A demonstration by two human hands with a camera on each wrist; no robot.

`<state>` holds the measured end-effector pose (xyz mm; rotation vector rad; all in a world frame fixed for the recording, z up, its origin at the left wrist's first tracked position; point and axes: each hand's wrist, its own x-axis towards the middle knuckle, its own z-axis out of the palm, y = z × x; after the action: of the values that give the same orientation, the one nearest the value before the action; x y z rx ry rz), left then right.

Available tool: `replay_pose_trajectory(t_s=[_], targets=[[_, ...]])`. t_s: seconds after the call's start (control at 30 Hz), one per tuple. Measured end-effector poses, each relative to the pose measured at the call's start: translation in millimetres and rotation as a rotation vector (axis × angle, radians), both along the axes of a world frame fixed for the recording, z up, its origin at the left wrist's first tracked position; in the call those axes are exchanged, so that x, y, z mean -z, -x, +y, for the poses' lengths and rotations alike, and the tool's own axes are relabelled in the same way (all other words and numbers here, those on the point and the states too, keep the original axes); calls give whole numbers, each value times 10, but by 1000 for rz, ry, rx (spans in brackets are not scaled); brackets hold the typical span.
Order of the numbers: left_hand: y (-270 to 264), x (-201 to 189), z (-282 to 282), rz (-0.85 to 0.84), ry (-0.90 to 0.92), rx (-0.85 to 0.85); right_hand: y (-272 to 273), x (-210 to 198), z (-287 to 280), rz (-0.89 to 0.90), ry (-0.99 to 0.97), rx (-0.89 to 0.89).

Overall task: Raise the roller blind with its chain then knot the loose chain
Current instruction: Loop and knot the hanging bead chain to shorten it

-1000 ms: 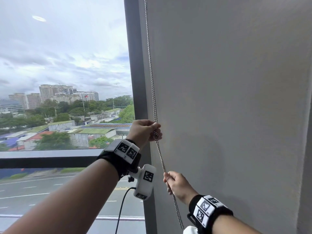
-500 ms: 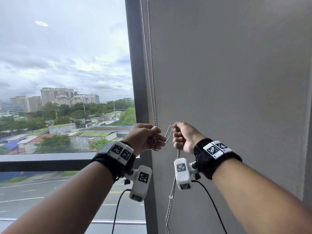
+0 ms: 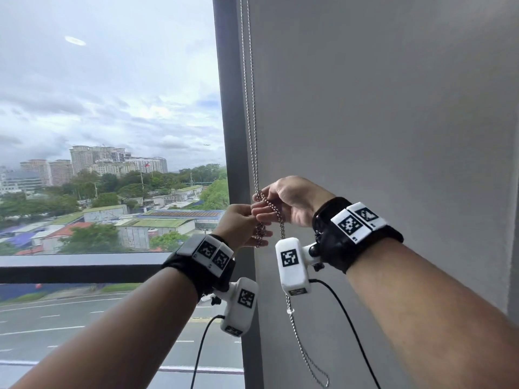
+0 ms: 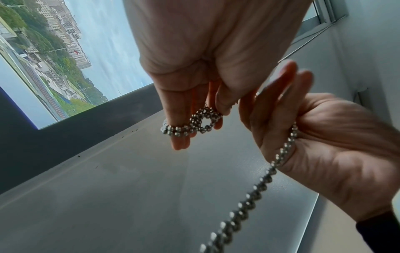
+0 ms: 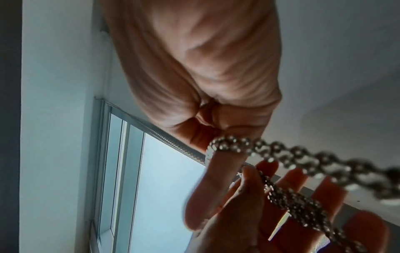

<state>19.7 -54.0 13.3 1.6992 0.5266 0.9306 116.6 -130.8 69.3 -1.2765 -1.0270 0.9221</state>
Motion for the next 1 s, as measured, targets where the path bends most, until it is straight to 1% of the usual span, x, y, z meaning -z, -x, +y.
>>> replay_pose_trajectory(t_s=[0.07,0.13,0.33,0.43,0.63,0.83,0.9,1.0], targets=[[0,1,-15,-33,19,-15,9,22,-22,-26,-28,-47],[-13,8,-14,-38,36,-8,-5,56,-24,-79,-41,-31],[-17,36,-9,-81,107,76,-34,120,46,-282,-111,203],[-26,36,-23,-86,125,102,6,128,46,-336,-133,253],[-13,0,-30,-161,218,117,-16,180,115,-312,-176,356],[19,15,2,-180,138,142,-65,220,117,-342,-140,402],[3,22,-2,-170,119,114,-60,219,96,-340,-140,392],[-21,12,-21,-139,79,31,-30,178,43,-293,-137,302]])
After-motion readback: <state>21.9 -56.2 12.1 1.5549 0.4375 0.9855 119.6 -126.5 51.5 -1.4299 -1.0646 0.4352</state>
